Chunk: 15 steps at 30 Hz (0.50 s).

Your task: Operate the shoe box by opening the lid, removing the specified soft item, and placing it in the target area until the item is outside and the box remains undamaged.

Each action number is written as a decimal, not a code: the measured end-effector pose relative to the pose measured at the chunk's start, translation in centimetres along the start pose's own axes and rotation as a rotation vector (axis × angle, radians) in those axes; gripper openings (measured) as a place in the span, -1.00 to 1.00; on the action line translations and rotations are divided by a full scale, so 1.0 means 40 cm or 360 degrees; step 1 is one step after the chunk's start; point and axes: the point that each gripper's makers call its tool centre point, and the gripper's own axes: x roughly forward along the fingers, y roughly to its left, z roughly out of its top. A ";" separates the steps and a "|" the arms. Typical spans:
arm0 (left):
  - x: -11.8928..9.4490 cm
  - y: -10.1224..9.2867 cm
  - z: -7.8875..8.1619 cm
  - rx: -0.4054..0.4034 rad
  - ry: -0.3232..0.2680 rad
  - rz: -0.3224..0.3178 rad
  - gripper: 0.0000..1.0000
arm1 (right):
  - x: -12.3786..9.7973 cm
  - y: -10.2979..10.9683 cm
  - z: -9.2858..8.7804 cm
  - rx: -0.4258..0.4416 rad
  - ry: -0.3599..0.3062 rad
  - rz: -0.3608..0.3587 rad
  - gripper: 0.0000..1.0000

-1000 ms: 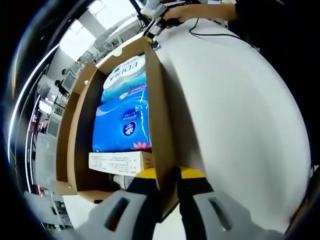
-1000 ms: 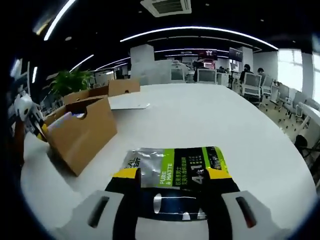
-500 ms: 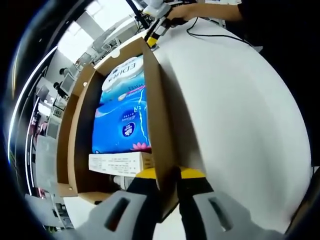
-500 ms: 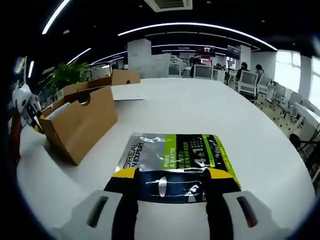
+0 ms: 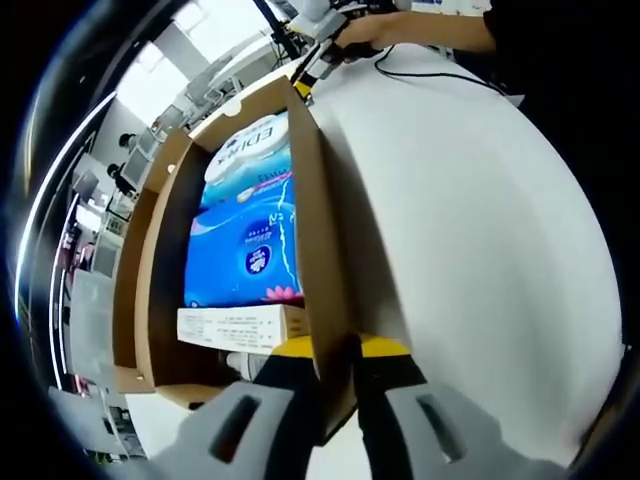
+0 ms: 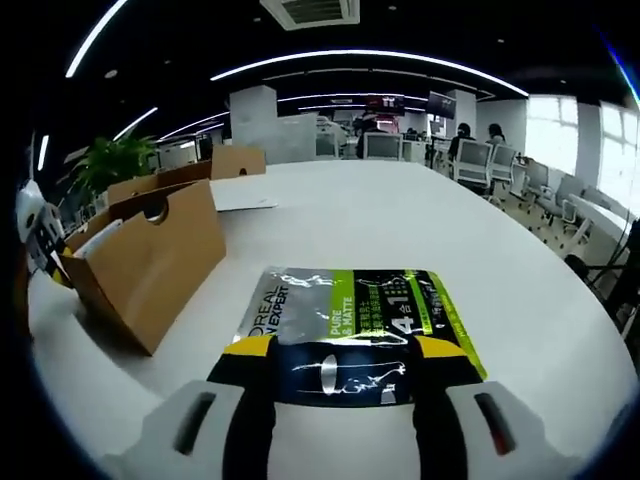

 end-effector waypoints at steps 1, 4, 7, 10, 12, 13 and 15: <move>0.000 0.001 0.001 -0.0008 -0.0009 -0.0001 -0.79 | -0.010 0.007 0.003 0.0032 0.0038 0.0004 0.08; -0.002 0.002 0.002 -0.0014 -0.0036 -0.0009 -0.80 | -0.056 0.036 0.076 0.0004 0.0035 0.0026 0.04; -0.001 0.002 0.003 -0.0014 -0.0042 -0.0010 -0.80 | -0.094 0.076 0.139 -0.0133 0.0096 0.0036 0.16; -0.001 0.001 0.003 -0.0009 -0.0042 -0.0010 -0.80 | -0.129 0.182 0.222 -0.0234 0.0177 0.0165 0.26; -0.001 0.001 0.003 -0.0004 -0.0044 -0.0011 -0.80 | -0.142 0.246 0.275 -0.0313 0.0178 0.0234 0.31; -0.001 0.001 0.003 -0.0003 -0.0045 -0.0011 -0.80 | -0.147 0.271 0.294 -0.0336 0.0177 0.0256 0.32; -0.001 0.001 0.004 -0.0002 -0.0052 -0.0012 -0.80 | -0.152 0.326 0.330 -0.0429 0.0181 0.0310 0.34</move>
